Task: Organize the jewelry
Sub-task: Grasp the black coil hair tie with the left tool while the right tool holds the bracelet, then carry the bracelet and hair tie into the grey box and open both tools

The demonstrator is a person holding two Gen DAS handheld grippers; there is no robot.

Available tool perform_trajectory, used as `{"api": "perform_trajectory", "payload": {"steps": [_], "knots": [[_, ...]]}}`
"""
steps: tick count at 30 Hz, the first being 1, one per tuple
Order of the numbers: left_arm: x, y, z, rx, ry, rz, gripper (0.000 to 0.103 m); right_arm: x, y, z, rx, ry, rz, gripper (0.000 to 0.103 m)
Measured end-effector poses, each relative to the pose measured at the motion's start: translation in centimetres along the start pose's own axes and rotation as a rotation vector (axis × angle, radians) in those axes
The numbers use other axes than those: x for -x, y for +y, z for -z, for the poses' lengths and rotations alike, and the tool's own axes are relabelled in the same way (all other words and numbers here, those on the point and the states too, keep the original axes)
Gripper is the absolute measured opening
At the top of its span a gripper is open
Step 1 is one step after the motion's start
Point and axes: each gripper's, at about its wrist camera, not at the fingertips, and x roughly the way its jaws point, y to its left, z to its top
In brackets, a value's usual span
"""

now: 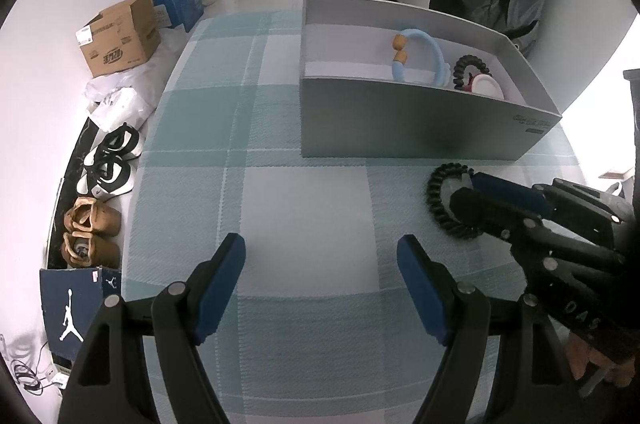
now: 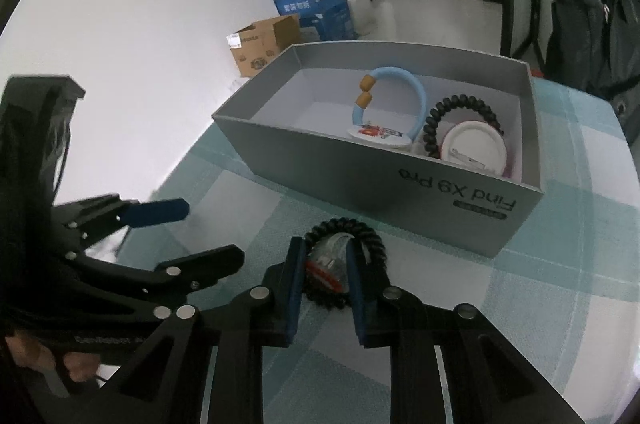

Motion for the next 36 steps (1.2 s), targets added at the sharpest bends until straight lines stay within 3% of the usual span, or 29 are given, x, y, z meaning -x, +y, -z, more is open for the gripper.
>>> {"api": "perform_trajectory", "payload": {"steps": [4,11,20,22,27,29,31,36], "knots": [[0.4,-0.3,-0.3,0.007,-0.014,0.021,0.074,1.5,-0.7,-0.3,-0.051,-0.046,-0.036,0.019],[0.2,-2.9,-0.8,-0.053,-0.015,0.127,0.074,5.7,-2.9,-0.7,-0.153,-0.151,-0.051,0.019],[-2.3,-7.4,-1.5,-0.184,0.036,0.069,0.074,8.2,-5.4,-0.3,-0.225,-0.198,-0.032,0.019],[-2.5,-8.1,-1.8,-0.209,0.013,0.044,0.075,8.3,-5.6,-0.3,-0.233,-0.199,-0.027,0.019],[-2.9,-8.5,-2.5,-0.192,0.024,0.05,0.074,9.4,-6.5,0.1,-0.24,-0.207,-0.026,0.019],[-2.7,-8.7,-2.6,-0.197,0.026,0.06,0.064,9.6,-6.7,0.1,-0.245,-0.211,-0.028,0.019],[-2.3,-8.8,-2.4,-0.217,0.024,0.072,0.045,9.6,-6.9,0.1,-0.254,-0.21,-0.03,0.02],[-1.9,-8.9,-2.0,-0.22,0.04,0.11,0.037,9.8,-7.1,-0.2,-0.26,-0.216,-0.039,0.02]]}}
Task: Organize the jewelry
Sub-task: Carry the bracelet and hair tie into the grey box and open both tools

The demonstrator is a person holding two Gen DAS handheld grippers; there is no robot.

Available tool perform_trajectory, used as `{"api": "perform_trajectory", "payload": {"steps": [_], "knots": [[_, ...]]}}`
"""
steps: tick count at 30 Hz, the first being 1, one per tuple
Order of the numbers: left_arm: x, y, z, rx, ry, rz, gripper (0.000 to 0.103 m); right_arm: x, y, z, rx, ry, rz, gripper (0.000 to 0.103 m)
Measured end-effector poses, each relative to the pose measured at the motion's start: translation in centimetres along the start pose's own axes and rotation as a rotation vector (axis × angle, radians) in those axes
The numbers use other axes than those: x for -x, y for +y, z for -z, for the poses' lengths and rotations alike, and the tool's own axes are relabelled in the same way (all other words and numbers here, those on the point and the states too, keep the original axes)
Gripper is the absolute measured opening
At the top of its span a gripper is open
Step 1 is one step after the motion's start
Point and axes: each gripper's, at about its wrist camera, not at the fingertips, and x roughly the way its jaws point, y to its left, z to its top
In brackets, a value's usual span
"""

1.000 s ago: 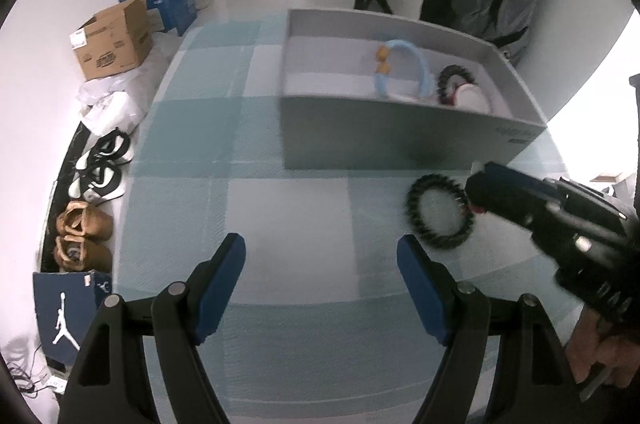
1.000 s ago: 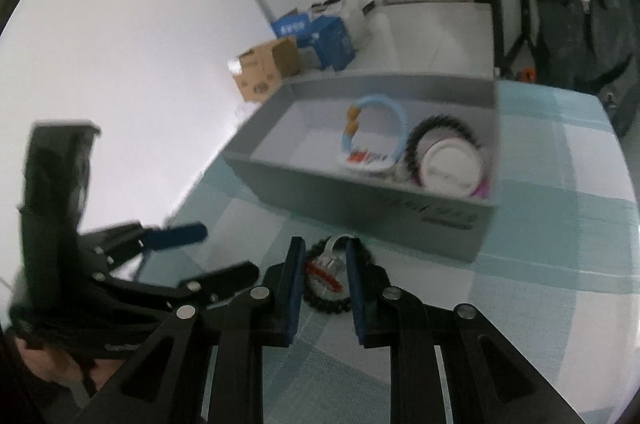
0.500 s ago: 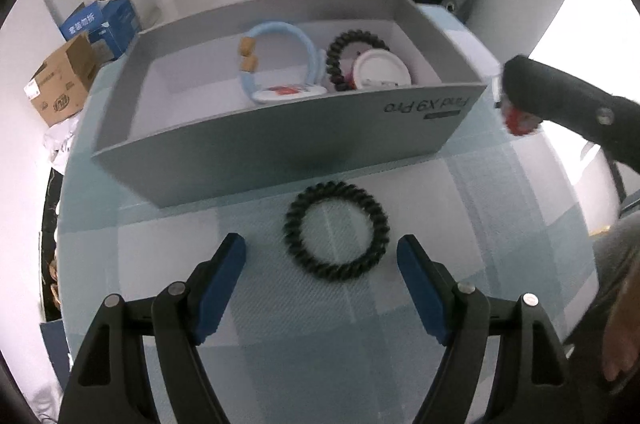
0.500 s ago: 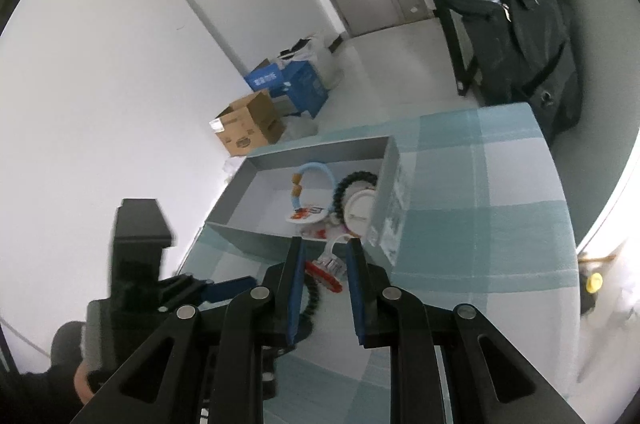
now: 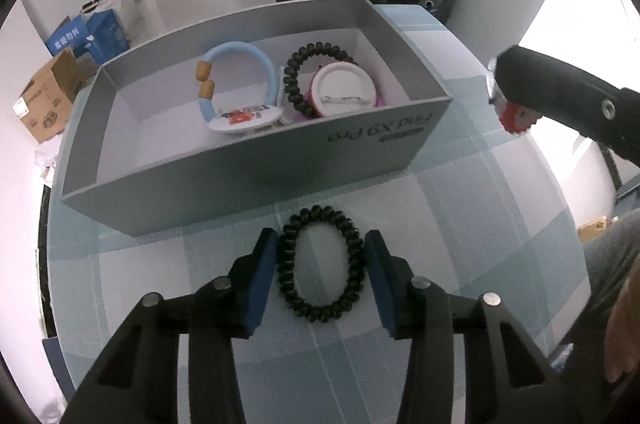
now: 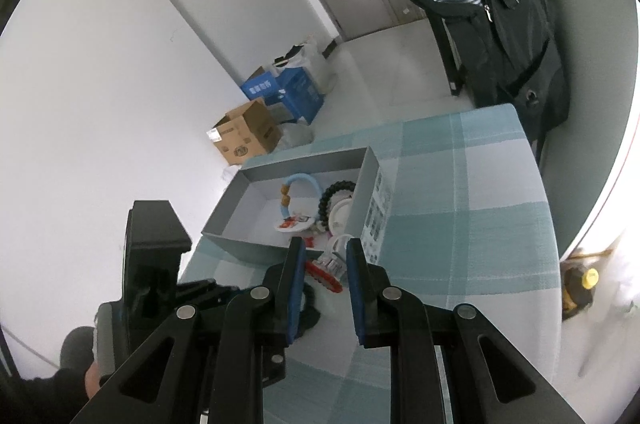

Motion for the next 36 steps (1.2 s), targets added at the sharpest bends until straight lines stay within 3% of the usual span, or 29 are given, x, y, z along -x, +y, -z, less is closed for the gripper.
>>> {"api": "perform_trajectory", "payload": {"steps": [6,16,24,33,36], "knots": [[1.4,1.4,0.5,0.086,-0.012,0.087,0.037,-0.1,0.4,-0.2,-0.002,-0.007,-0.015,0.02],[5.1,1.6,-0.4,0.132,-0.133,0.205,0.037,-0.8,0.7,-0.6,-0.018,0.0,-0.018,0.02],[6.8,2.6,-2.7,0.176,-0.266,0.121,0.037,-2.0,1.0,-2.1,-0.028,0.012,-0.026,0.02],[6.7,7.1,-4.6,0.279,-0.32,0.047,0.037,-3.0,3.3,-5.7,0.074,0.014,-0.052,0.02],[6.4,8.1,-5.1,0.311,-0.317,0.067,0.037,-3.8,3.5,-6.5,0.109,0.028,-0.052,0.02]]}}
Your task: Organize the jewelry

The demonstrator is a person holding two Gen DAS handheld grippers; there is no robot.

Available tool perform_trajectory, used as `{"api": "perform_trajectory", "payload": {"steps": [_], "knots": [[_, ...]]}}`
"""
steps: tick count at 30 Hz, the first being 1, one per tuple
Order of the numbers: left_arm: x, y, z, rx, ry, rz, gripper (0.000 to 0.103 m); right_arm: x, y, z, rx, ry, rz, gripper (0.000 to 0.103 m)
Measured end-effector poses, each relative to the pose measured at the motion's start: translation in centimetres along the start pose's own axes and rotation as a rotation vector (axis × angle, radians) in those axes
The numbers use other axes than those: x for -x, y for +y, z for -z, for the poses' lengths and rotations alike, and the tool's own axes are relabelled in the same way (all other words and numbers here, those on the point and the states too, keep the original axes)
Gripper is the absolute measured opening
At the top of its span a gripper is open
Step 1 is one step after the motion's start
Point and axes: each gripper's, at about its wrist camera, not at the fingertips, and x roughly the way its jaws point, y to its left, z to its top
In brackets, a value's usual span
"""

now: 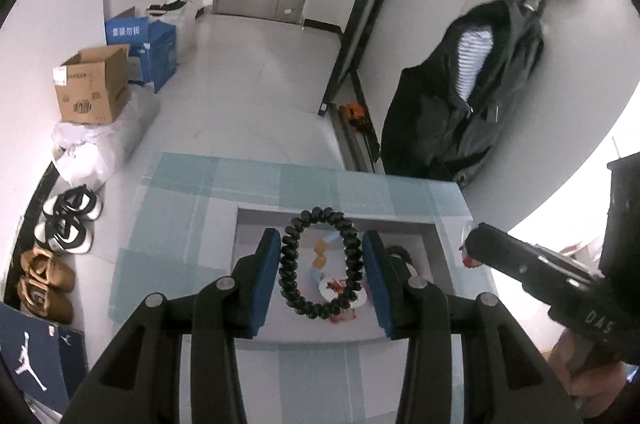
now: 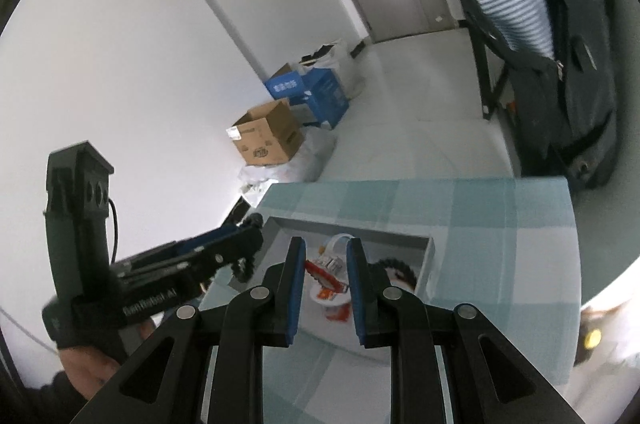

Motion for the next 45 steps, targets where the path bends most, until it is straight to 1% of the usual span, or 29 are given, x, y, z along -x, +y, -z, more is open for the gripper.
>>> {"api": "perform_trajectory", "payload": {"steps": [6,7,9,14,17,20,21,22,24,25,26,27,28,30,32,34,37,39,42,45], "knots": [[-1.0,0.4,-0.2,0.006,0.034,0.018,0.037,-1.9,-0.9,-0.6,-0.006,0.03,-0.015,0.02],[-1.4,0.4,-0.2,0.003,0.049,0.017,0.037,-2.1,-1.0,-0.6,-0.008,0.036,-0.018,0.02],[-1.5,0.5,-0.2,0.005,0.052,0.011,0.037,-2.4,-1.2,-0.5,-0.012,0.043,-0.022,0.02],[-2.4,0.0,-0.1,-0.02,0.087,0.023,0.037,-3.3,-1.9,-0.7,-0.031,0.064,-0.038,0.021],[-3.2,0.2,-0.1,-0.013,0.114,0.029,0.037,-4.2,-2.0,-0.7,-0.038,0.077,-0.047,0.021],[-3.7,0.8,-0.2,0.025,0.135,0.051,0.037,-4.9,-1.9,-0.7,-0.041,0.09,-0.053,0.022],[-3.8,1.0,-0.3,0.045,0.141,0.071,0.038,-5.2,-1.9,-0.7,-0.044,0.095,-0.056,0.022],[-4.1,1.3,-0.4,0.072,0.158,0.091,0.043,-5.4,-1.9,-0.7,-0.047,0.096,-0.058,0.022],[-4.4,1.7,-0.5,0.103,0.183,0.13,0.046,-5.5,-2.2,-0.7,-0.051,0.096,-0.048,0.025],[-4.5,1.8,-0.5,0.108,0.194,0.149,0.051,-5.4,-2.3,-0.7,-0.054,0.094,-0.047,0.032],[-4.5,1.7,-0.4,0.108,0.198,0.147,0.054,-5.2,-2.5,-0.7,-0.06,0.088,-0.042,0.038],[-4.2,1.7,-0.4,0.101,0.183,0.136,0.066,-4.9,-2.7,-0.7,-0.069,0.077,-0.041,0.048],[-3.8,1.5,-0.3,0.086,0.163,0.121,0.076,-4.6,-2.8,-0.7,-0.076,0.064,-0.047,0.05],[-3.1,1.4,-0.3,0.07,0.134,0.095,0.077,-3.9,-3.1,-0.8,-0.079,0.044,-0.045,0.05],[-2.9,1.3,-0.2,0.073,0.131,0.104,0.077,-3.3,-3.2,-0.7,-0.079,0.027,-0.028,0.054],[-2.4,1.2,-0.1,0.06,0.123,0.077,0.077,-2.9,-3.5,-0.6,-0.093,0.016,-0.019,0.062],[-1.6,0.8,-0.2,0.03,0.087,0.034,0.077,-2.6,-3.6,-0.4,-0.102,0.014,-0.012,0.067],[-0.9,0.6,-0.2,0.018,0.058,0.015,0.077,-2.4,-3.3,-0.3,-0.089,0.012,-0.006,0.067],[0.2,0.4,-0.2,0.005,0.01,-0.022,0.077,-2.1,-2.5,0.1,-0.061,0.005,0.006,0.071],[1.0,0.0,-0.1,-0.009,-0.027,-0.057,0.077,-1.6,-1.8,0.7,-0.038,-0.004,0.012,0.078]]}}
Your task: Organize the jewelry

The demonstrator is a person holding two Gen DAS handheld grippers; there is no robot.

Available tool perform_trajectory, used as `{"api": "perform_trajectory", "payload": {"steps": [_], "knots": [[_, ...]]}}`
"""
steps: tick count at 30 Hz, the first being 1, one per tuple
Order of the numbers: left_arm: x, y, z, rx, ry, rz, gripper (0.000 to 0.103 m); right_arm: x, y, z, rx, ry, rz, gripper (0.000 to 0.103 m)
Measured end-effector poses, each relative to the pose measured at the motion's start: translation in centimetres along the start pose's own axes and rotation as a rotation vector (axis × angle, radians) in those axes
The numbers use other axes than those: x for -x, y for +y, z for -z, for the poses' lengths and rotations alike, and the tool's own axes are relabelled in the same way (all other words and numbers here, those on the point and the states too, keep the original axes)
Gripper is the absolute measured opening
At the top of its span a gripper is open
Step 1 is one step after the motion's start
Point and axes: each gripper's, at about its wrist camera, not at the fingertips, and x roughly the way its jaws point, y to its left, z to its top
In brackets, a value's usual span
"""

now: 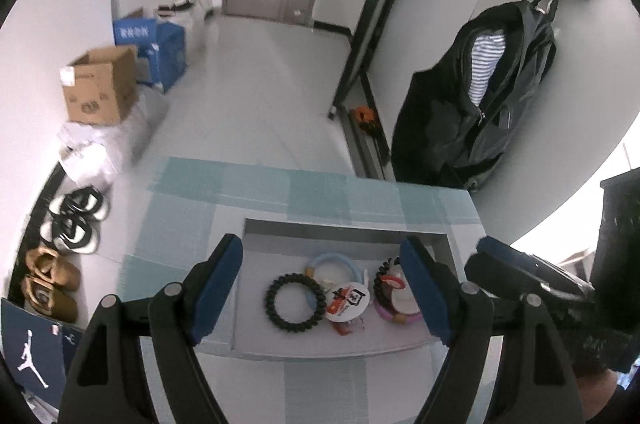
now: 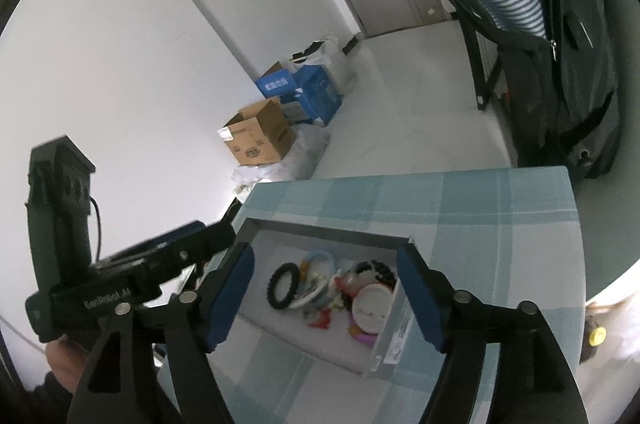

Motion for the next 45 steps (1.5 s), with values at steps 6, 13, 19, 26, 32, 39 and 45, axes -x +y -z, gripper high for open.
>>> {"api": "perform_trajectory", "payload": {"steps": [6,13,19,26,32,39,45], "knots": [[1.1,-0.5,1.0,-0.027,-0.044,-0.045,0.077,1.6,1.4,1.2,0.036,-0.036,0.026,0.087],[2.4,-1.1,2.4,-0.086,-0.079,-0.084,0.077,3.2,3.1,2.5,0.075,-0.065,0.047,0.094],[3.7,-1.2,3.3,-0.101,-0.099,-0.092,0.077,4.6,3.9,3.4,0.101,-0.102,0.074,0.096],[4.7,-1.1,4.2,-0.096,-0.101,-0.101,0.078,5.3,4.0,4.1,0.062,-0.124,0.068,0.098],[5.6,-1.3,4.7,-0.099,-0.119,-0.098,0.078,5.8,5.5,4.6,0.113,-0.133,0.078,0.099],[5.9,-1.0,4.8,-0.081,-0.116,-0.105,0.077,5.9,5.8,4.9,0.116,-0.129,0.082,0.099],[5.7,-0.9,4.9,-0.074,-0.112,-0.114,0.077,6.0,5.8,4.9,0.116,-0.134,0.085,0.099]]}}
